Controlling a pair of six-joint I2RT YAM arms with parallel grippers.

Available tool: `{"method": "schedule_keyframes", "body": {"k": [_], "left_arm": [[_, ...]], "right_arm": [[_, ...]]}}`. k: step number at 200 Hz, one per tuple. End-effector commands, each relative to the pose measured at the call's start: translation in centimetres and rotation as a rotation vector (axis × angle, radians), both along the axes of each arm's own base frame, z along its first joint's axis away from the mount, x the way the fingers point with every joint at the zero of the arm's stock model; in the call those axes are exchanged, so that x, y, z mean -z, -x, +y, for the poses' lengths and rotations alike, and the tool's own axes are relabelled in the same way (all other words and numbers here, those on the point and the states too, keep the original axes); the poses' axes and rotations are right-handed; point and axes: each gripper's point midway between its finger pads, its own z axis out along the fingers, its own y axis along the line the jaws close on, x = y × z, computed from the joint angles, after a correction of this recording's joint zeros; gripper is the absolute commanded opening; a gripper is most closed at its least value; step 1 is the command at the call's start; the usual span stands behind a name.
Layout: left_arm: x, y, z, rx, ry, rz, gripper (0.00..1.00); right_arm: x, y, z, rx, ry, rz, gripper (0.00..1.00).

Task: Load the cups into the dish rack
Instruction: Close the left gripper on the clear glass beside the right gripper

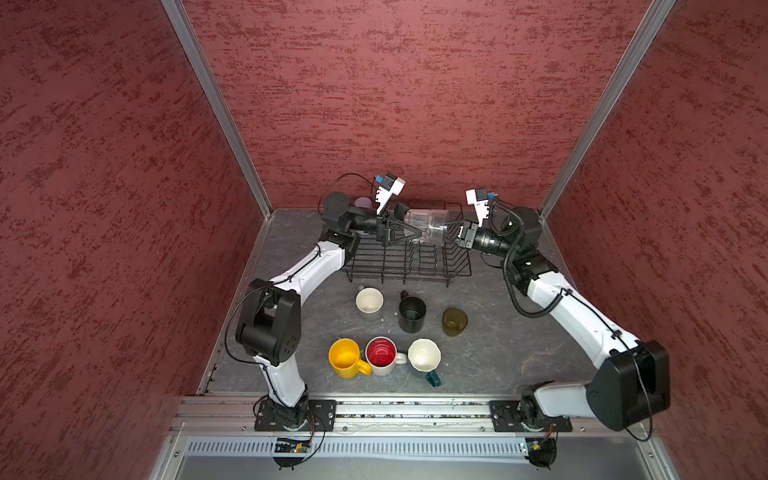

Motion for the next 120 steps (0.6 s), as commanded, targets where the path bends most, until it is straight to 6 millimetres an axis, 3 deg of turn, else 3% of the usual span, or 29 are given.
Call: {"method": "schedule_keyframes", "body": {"k": [1,120], "left_arm": [[-0.4,0.2,-0.5,0.025,0.005,-0.031,0.98],[-0.9,0.7,-1.5,0.065,0.008,-0.044,0.92]], "right_arm": [[-1.6,0.7,0.6,-0.041,-0.037,-0.054,0.0],[-1.7,0.7,1.1,-0.076,-0.097,-0.047,0.0]]}}
